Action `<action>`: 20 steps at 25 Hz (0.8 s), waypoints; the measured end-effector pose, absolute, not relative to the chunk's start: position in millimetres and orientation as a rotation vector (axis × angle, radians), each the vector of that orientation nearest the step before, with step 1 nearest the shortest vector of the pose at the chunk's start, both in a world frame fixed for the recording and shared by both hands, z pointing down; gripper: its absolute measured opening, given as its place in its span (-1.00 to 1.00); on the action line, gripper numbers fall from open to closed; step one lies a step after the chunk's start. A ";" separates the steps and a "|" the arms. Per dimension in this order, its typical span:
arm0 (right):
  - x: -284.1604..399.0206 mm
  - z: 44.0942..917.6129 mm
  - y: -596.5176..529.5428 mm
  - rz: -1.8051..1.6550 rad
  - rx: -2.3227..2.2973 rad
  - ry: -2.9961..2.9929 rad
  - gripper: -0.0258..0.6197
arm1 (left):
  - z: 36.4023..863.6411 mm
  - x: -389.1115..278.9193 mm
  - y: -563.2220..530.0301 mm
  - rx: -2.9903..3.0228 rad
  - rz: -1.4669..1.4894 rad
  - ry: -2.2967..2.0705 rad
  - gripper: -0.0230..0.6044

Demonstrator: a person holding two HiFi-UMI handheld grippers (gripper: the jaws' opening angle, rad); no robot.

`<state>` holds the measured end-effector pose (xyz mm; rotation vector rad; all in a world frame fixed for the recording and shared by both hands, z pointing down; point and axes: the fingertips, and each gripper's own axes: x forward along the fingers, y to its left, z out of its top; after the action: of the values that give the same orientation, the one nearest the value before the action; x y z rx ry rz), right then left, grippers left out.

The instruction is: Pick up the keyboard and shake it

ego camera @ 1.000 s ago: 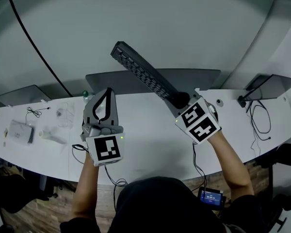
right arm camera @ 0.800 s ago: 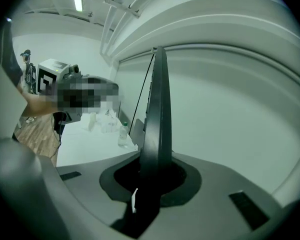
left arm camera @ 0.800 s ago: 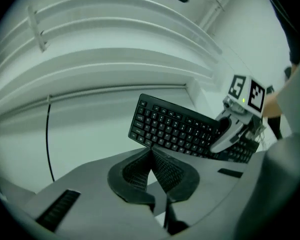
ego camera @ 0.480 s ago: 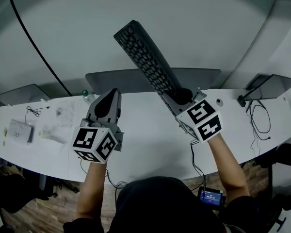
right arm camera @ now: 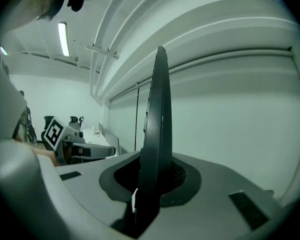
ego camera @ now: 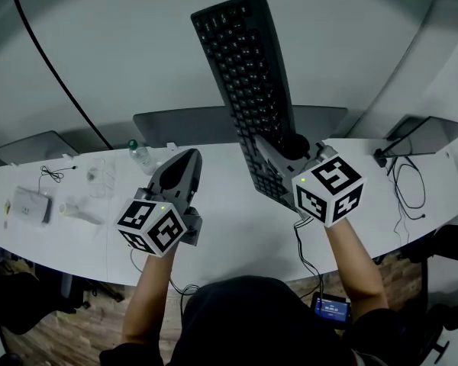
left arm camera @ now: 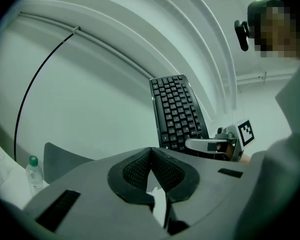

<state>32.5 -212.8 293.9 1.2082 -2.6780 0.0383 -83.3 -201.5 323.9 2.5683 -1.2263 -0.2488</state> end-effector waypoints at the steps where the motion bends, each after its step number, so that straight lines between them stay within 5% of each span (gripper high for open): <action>1: 32.0 291.1 -212.2 0.048 1.211 -2.703 -0.67 | 327.1 -81.9 -200.7 2.566 -0.245 -1.214 -0.88; 20: 31.8 236.6 -197.7 0.214 1.166 -3.155 -0.67 | 359.6 -72.2 -187.9 2.524 -0.291 -1.050 -0.77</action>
<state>31.8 -197.7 236.6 1.1655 -3.1553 0.2145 -72.2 -187.9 359.6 2.5244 -1.0496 -0.2915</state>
